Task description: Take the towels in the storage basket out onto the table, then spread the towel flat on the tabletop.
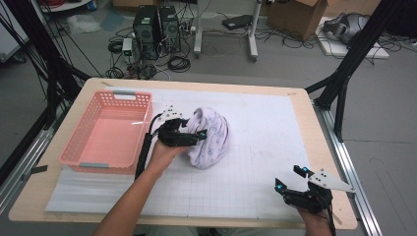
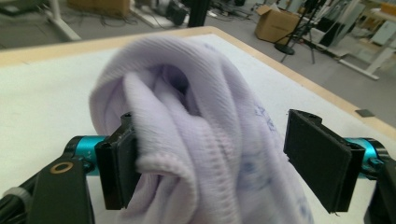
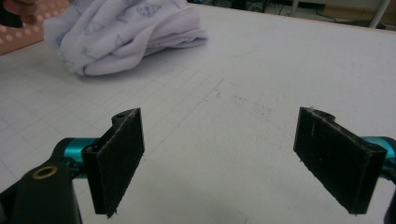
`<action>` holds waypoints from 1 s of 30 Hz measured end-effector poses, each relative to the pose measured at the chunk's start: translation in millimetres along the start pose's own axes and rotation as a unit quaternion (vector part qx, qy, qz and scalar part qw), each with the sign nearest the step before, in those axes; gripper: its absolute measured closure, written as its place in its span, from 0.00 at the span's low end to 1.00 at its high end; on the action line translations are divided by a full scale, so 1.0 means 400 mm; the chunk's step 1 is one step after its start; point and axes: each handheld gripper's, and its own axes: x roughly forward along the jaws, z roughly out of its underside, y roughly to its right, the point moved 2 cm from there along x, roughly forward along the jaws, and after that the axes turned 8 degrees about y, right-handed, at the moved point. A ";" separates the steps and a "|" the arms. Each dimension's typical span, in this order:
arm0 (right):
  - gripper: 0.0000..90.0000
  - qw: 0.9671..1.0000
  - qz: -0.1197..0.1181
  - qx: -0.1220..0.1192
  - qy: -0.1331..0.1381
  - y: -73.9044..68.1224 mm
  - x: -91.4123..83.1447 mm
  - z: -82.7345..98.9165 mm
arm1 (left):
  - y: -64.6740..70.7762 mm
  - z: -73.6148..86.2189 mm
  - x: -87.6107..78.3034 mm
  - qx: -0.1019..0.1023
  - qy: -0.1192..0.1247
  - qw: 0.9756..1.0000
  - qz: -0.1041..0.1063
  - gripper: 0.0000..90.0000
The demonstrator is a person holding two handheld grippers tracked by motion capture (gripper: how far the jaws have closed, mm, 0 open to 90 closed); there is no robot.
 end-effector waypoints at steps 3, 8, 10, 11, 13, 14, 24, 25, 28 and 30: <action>0.17 1.000 0.000 0.000 -0.002 0.000 0.002 0.001 | -0.009 -0.012 -0.045 0.011 0.026 0.999 -0.021 0.27; 0.17 1.000 -0.002 -0.002 -0.001 -0.004 0.006 0.000 | -0.017 -0.015 -0.092 0.003 0.036 0.999 -0.021 0.27; 0.17 1.000 -0.001 0.002 -0.001 -0.004 0.007 0.000 | -0.015 -0.008 -0.101 0.002 0.032 0.999 -0.013 0.27; 0.17 1.000 -0.001 0.003 -0.002 -0.003 0.008 0.000 | -0.013 -0.004 -0.105 0.002 0.031 0.999 -0.011 0.27; 0.17 1.000 0.001 0.006 -0.001 -0.001 0.009 0.001 | -0.010 0.002 -0.110 0.004 0.029 1.000 -0.007 0.26; 0.17 1.000 0.001 0.004 0.000 0.000 0.009 0.001 | -0.008 0.006 -0.112 0.004 0.030 1.000 -0.005 0.26; 0.17 1.000 -0.007 0.000 -0.002 -0.005 0.029 -0.005 | -0.003 0.033 -0.132 -0.013 0.031 0.999 -0.002 0.25; 0.17 1.000 -0.007 0.000 0.000 -0.005 0.032 -0.006 | -0.003 0.035 -0.134 -0.012 0.032 0.999 -0.001 0.25; 0.17 1.000 -0.017 -0.003 -0.013 -0.011 0.040 -0.002 | -0.006 0.037 -0.137 -0.013 0.032 0.999 -0.006 0.24; 0.17 1.000 -0.021 -0.006 -0.018 -0.015 0.046 0.000 | -0.008 0.036 -0.139 -0.013 0.032 0.999 -0.006 0.24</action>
